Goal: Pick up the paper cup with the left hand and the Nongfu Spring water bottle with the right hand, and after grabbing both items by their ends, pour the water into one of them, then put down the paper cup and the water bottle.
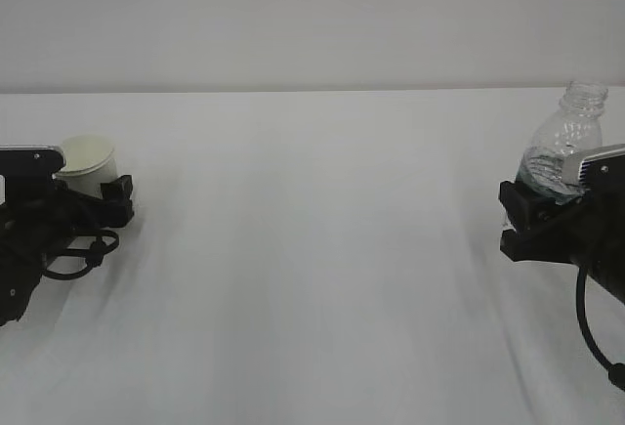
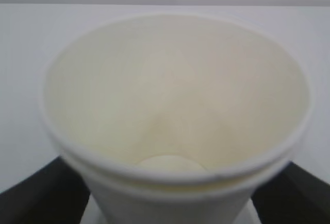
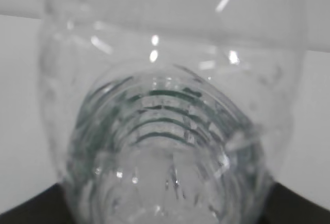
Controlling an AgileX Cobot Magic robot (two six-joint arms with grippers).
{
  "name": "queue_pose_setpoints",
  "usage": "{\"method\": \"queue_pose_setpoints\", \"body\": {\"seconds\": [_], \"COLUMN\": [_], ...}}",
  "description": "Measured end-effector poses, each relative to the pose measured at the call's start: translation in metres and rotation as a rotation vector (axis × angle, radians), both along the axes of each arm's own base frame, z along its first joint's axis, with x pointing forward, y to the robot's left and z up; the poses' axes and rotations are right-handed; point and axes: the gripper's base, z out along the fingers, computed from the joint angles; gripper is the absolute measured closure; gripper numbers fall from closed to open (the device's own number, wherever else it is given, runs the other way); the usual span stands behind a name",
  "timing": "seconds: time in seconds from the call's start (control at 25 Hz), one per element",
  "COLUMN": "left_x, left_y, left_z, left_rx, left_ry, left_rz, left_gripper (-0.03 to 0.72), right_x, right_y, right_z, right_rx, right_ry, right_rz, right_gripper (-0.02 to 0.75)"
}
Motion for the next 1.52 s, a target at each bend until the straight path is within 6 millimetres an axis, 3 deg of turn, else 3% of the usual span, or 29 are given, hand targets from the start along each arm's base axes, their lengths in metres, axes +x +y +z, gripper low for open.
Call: {"method": "queue_pose_setpoints", "body": {"seconds": [0.48,0.92,1.52], "left_x": [0.0050,0.0050,0.0050], "left_y": [-0.0003,0.0000,0.0000], "left_z": [0.0029,0.0029,0.0030], "left_rx": [-0.004,-0.005,-0.005], "left_ry": [-0.019,-0.018,-0.020], "left_rz": [0.006,0.010,0.010], "left_gripper": [0.006,0.149,0.216], "right_x": [0.0000,0.0000,0.0000], "right_y": [0.0000,0.0000,0.0000], "right_z": [0.0000,0.0000,0.0000], "right_rx": [0.000,0.000,0.000], "right_ry": [0.000,0.000,0.000], "right_rz": [0.000,0.000,0.000], "right_gripper": [0.345,0.345,0.345]}}
